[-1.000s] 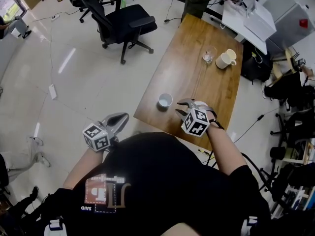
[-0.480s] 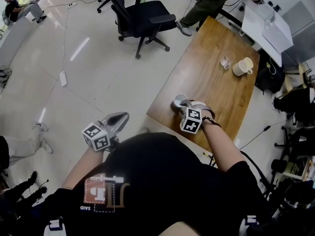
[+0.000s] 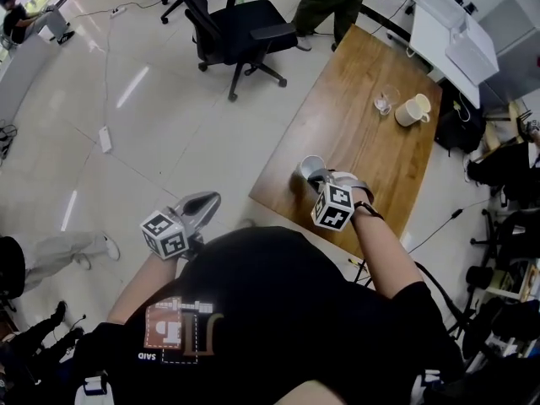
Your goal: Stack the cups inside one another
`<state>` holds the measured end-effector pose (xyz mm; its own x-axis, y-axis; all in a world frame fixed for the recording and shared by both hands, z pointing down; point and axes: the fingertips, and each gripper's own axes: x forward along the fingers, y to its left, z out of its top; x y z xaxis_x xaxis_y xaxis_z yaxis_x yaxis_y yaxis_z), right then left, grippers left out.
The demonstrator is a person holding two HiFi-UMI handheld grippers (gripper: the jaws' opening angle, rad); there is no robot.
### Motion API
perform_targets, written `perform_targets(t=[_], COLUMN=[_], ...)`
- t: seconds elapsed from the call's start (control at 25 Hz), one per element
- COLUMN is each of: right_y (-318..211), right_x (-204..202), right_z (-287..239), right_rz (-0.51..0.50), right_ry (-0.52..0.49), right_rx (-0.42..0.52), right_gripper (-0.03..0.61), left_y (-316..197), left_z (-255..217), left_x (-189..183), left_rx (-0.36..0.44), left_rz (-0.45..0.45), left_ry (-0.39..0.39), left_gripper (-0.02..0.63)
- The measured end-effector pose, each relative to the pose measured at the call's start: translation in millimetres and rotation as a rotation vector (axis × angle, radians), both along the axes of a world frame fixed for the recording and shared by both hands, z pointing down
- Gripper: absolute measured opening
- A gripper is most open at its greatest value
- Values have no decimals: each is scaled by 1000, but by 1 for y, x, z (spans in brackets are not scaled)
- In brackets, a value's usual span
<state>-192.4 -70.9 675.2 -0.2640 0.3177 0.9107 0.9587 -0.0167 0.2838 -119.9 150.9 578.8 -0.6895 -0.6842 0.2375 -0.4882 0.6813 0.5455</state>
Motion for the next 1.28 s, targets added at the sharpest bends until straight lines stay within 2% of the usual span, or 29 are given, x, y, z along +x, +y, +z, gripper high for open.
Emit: perform_targets(t=[0.16, 0.4, 0.72, 0.92, 1.04, 1.08, 1.12, 1.2, 1.28], right_y=[-22, -86, -138, -143, -142, -143, -143, -139, -135], right_x=[-5, 2, 38, 56, 59, 59, 58, 52, 27], right_z=[-64, -110, -92, -66, -31, -19, -13, -39, -107], right_rz=[62, 166, 235, 249, 258, 259, 260, 280, 333], right_ry=[-30, -73, -47, 2, 40, 50, 55, 22, -82], right_rx=[-53, -34, 9, 11, 19, 31, 39, -15, -160], right_gripper=[21, 21, 21, 21, 24, 35, 77, 125, 123], left_y=[-23, -80, -139, -153, -152, -151, -151, -150, -147], left_z=[-5, -12, -10, -8, -5, -4, -2, -1, -4], left_x=[-15, -35, -47, -45, -44, -44, -44, -41, -42], left_rx=[19, 41, 55, 46, 37, 34, 32, 32, 34], left_rz=[54, 179, 290, 317, 312, 308, 306, 304, 300], left_ry=[-15, -50, -66, -63, -52, -49, -47, -43, -46], left_gripper=[-5, -5, -5, -5, -5, -5, -5, -5, -5])
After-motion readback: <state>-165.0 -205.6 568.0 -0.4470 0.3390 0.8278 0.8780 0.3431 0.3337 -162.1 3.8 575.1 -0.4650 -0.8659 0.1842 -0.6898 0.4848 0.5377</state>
